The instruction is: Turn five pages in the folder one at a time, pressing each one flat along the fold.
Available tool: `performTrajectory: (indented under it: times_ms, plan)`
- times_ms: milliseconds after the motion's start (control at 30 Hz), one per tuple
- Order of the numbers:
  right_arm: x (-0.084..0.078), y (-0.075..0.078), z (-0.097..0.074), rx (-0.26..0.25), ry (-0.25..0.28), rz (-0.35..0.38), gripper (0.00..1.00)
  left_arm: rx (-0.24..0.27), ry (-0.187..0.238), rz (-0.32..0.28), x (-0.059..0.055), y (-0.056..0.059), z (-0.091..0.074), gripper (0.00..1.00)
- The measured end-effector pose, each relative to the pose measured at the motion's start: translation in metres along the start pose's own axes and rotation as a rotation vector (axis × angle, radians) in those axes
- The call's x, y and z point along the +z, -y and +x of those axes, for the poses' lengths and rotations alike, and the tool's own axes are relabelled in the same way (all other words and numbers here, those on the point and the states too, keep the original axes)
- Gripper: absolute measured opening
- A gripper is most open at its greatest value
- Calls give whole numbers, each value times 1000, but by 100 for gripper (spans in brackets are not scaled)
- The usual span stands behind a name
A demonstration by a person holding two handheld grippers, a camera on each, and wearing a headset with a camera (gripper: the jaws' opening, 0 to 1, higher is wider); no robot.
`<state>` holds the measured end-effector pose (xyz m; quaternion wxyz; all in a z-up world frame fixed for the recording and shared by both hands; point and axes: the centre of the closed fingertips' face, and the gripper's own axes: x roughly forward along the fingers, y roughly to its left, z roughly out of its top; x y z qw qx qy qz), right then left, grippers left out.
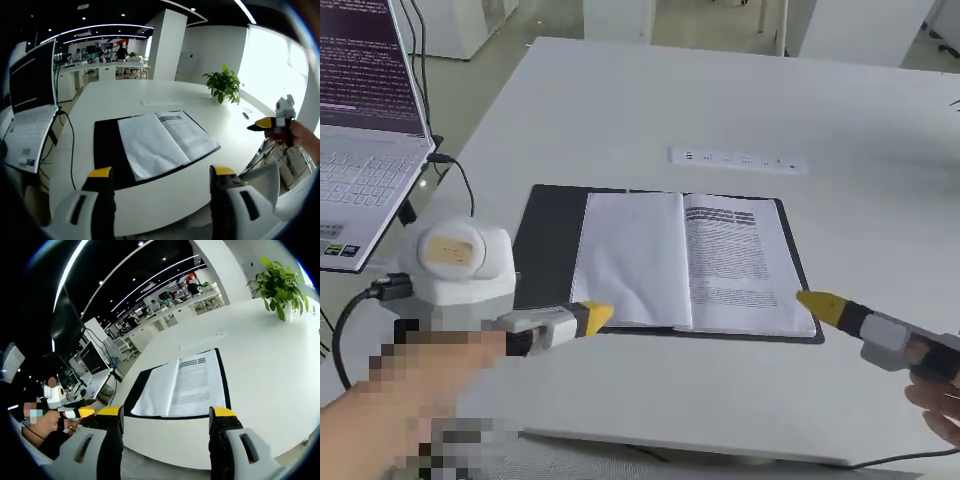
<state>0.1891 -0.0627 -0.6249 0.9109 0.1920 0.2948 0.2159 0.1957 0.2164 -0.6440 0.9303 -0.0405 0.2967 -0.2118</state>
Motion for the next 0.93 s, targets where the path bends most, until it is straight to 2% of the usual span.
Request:
performTrajectory:
  times_ms: [33, 133, 200, 367, 500, 633, 933]
  plan:
    - [3, 1, -5, -15, 2, -31, 69, -1, 4, -4, 2, 1, -5, 78]
    - [10, 0, -14, -27, 11, -61, 70, 3, 6, -4, 7, 4, -14, 81]
    - [19, 2, -20, -42, 34, -103, 70, 13, 14, 11, 12, 5, -21, 82]
    - [30, 7, -31, -73, 70, -119, 72, 22, 36, 40, 26, 9, -36, 85]
    - [23, 15, -34, -98, 65, -103, 81, 28, 35, 44, 29, 10, -43, 88]
    - [10, 20, -37, -115, 30, -111, 80, 27, 22, 43, 26, 11, -48, 88]
    - [12, 19, -43, -110, 48, -88, 81, 19, 33, 45, 30, 15, -56, 90]
